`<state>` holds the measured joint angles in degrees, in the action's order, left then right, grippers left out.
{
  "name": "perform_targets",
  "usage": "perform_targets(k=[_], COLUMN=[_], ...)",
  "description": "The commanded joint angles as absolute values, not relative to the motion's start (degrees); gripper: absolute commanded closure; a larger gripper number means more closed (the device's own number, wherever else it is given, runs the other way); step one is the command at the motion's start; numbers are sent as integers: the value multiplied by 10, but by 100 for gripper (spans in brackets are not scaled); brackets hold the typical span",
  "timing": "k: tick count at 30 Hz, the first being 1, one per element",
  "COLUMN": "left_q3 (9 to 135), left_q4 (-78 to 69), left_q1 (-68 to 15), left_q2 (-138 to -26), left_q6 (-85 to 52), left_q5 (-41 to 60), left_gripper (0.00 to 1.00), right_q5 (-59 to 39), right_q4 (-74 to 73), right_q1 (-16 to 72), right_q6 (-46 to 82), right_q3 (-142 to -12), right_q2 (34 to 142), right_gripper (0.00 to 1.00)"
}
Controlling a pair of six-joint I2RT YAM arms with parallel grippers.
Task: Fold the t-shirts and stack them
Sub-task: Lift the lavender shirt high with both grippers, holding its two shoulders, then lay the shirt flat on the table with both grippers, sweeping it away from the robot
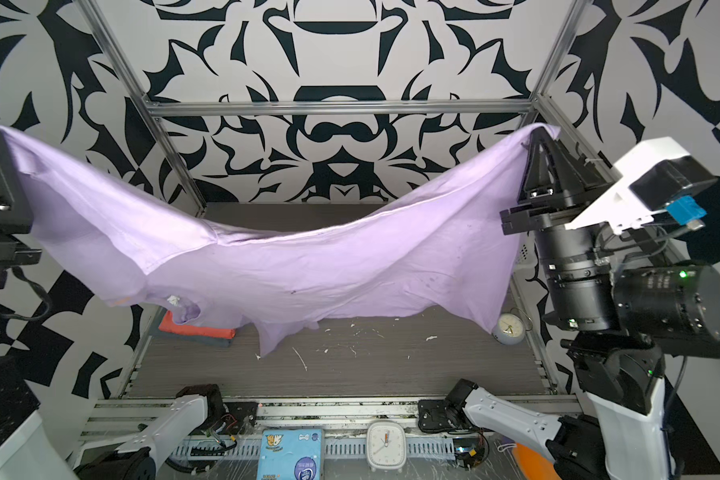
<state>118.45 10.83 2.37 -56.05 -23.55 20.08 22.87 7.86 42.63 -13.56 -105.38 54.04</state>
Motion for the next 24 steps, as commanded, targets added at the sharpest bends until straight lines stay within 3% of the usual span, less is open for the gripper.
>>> perform_targets(k=[1,8,12,18,24], left_q3=[1156,1075,1041,985,879], left_q4=[97,55,11,-49,-156], left_q1=[26,27,26,27,25], left_q2=[-597,-656,-717,-819,-924], left_q6=[-231,-253,-299,-357,-429], left_q5=[182,193,227,255,285], left_gripper=[100,100,100,100,100], right_q5=[267,413,443,276,154], right_q4=[61,-4,-18,71,38], right_q1=[427,427,396,196,131], right_q6=[-158,-223,-206,30,96], right_q3=[-1035,-912,-854,-792,-760], right_q2=[560,585,616,681,830], right_gripper=[100,100,100,100,100])
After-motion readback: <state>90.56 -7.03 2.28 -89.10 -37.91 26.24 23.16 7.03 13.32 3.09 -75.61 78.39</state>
